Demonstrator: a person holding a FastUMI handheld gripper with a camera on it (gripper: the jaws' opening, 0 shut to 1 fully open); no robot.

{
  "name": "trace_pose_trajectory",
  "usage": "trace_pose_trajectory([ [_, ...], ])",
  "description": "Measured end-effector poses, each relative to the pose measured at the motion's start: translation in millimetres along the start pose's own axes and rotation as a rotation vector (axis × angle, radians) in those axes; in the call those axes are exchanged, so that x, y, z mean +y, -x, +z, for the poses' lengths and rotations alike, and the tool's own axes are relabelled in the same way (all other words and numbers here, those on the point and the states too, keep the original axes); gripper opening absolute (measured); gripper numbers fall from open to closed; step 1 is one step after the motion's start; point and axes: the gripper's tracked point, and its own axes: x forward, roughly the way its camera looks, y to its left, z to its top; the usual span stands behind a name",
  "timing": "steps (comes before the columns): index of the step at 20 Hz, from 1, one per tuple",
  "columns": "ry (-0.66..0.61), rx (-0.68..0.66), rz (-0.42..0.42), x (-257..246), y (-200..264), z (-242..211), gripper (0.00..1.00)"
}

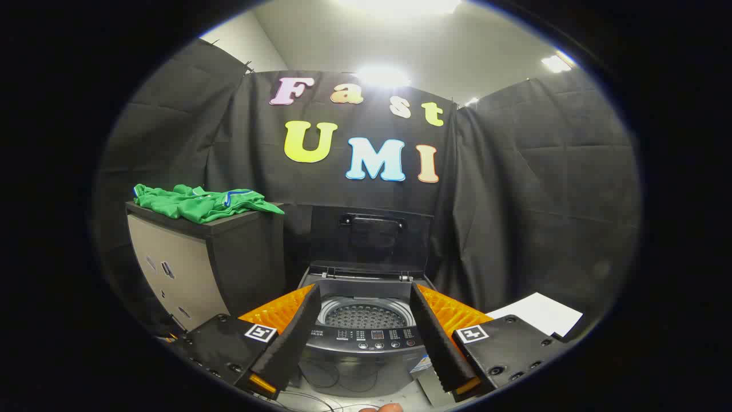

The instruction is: Put the clothes into the washing machine and then close the washing machine lid.

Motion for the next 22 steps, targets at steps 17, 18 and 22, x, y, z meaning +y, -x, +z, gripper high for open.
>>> trace_pose_trajectory([
  [17,0.033,0.011,0.039,14,2,-1,0.98],
  [18,0.033,0.011,0.040,14,1,-1,0.98],
  [22,0.035,0.013,0.048,16,-2,-2,0.98],
])
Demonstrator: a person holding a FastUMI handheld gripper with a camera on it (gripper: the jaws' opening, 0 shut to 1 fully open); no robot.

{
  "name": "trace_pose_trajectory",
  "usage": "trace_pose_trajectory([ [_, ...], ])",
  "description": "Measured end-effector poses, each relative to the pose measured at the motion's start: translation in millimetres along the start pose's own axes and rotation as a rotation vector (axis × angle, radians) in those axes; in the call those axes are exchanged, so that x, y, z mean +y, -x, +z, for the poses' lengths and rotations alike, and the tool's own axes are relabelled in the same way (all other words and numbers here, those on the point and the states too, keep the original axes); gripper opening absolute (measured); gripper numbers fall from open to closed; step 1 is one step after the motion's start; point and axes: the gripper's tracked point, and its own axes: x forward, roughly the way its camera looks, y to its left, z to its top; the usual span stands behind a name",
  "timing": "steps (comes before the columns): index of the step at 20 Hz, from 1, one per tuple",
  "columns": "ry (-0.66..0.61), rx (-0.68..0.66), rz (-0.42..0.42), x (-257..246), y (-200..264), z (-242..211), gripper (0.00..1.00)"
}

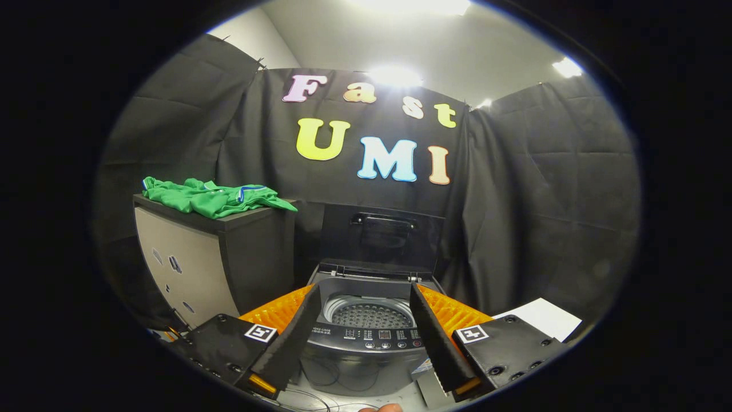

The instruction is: Put the clothes into the washing machine and then close the washing machine lid.

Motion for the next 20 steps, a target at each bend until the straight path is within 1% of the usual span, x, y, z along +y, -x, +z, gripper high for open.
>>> trace_pose_trajectory([
  [4,-0.016,0.005,0.007,2,-3,4,0.98],
  [7,-0.012,-0.016,0.031,12,-11,21,0.98],
  [11,0.000,-0.073,0.097,37,-20,62,0.98],
  [15,0.016,-0.133,0.179,73,-31,117,0.98],
  [17,-0.012,-0.108,0.225,96,-41,136,0.98],
  [20,-0.089,-0.025,0.287,127,-62,161,0.98],
])
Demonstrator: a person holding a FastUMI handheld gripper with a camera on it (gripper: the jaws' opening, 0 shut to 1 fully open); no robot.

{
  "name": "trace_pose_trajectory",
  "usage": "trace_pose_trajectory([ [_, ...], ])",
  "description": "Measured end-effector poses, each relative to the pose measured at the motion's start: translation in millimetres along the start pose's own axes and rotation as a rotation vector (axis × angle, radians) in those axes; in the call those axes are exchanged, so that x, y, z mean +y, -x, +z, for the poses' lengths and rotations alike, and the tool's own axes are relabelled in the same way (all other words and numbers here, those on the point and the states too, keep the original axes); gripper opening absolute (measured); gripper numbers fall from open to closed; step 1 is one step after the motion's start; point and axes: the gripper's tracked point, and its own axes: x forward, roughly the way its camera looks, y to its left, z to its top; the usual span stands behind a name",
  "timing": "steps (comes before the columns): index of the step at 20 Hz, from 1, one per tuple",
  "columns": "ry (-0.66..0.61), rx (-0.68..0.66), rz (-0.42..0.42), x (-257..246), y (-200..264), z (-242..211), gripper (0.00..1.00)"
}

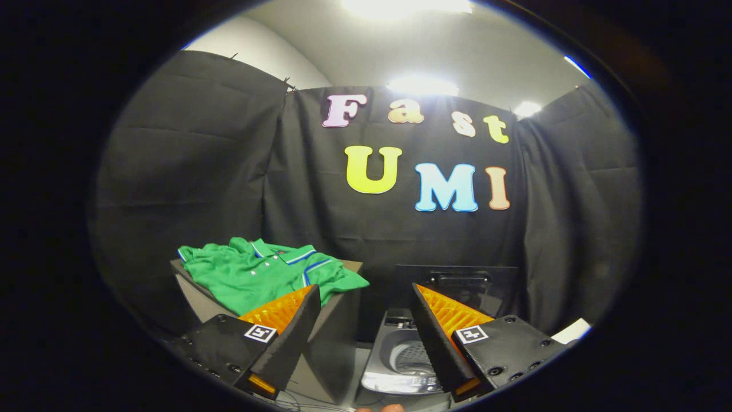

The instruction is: Put the clothes into the washing machine and then close the washing machine lid.

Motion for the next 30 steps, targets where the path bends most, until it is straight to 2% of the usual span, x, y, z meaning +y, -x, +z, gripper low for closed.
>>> trace_pose_trajectory([
  [4,-0.062,0.103,0.033,27,-38,20,0.98],
  [8,-0.003,0.155,0.076,65,-75,32,0.96],
  [15,0.059,0.269,0.186,150,-117,21,0.96],
  [20,0.098,0.353,0.225,191,-144,6,0.96],
  [30,0.150,0.491,0.212,209,-164,-45,0.98],
])
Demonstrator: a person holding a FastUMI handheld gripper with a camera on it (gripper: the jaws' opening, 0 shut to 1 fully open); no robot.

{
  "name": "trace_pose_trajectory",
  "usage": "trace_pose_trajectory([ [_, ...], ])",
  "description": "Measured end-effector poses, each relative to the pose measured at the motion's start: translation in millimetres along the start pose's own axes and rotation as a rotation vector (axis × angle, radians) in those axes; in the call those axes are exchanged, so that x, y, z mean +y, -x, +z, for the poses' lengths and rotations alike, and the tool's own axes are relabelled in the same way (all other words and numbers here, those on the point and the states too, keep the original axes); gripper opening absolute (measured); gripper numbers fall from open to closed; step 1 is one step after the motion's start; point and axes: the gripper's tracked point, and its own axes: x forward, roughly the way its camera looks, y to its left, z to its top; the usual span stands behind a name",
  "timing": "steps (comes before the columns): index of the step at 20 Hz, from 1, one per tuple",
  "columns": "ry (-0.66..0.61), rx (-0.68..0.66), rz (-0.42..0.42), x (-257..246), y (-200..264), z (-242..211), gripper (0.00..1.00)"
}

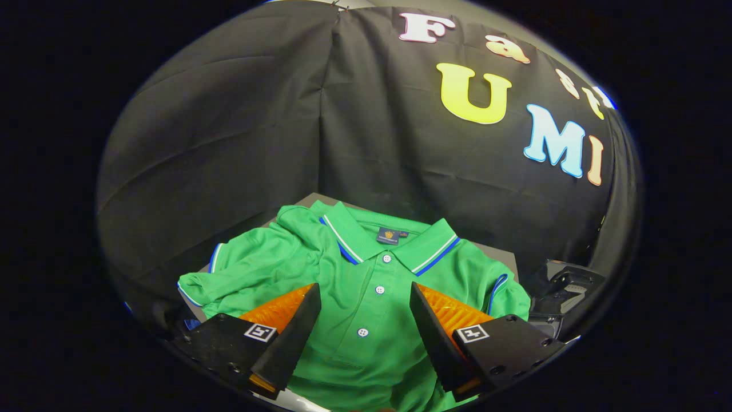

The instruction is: Put the clothes into the washing machine and then close the washing machine lid.

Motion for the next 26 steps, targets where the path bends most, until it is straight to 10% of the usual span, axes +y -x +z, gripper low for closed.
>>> trace_pose_trajectory([
  [23,-0.082,0.056,0.053,5,-10,-9,0.94],
  [25,-0.114,0.034,0.050,7,-11,-10,0.46],
  [26,-0.117,0.027,0.048,6,-9,-10,0.46],
])
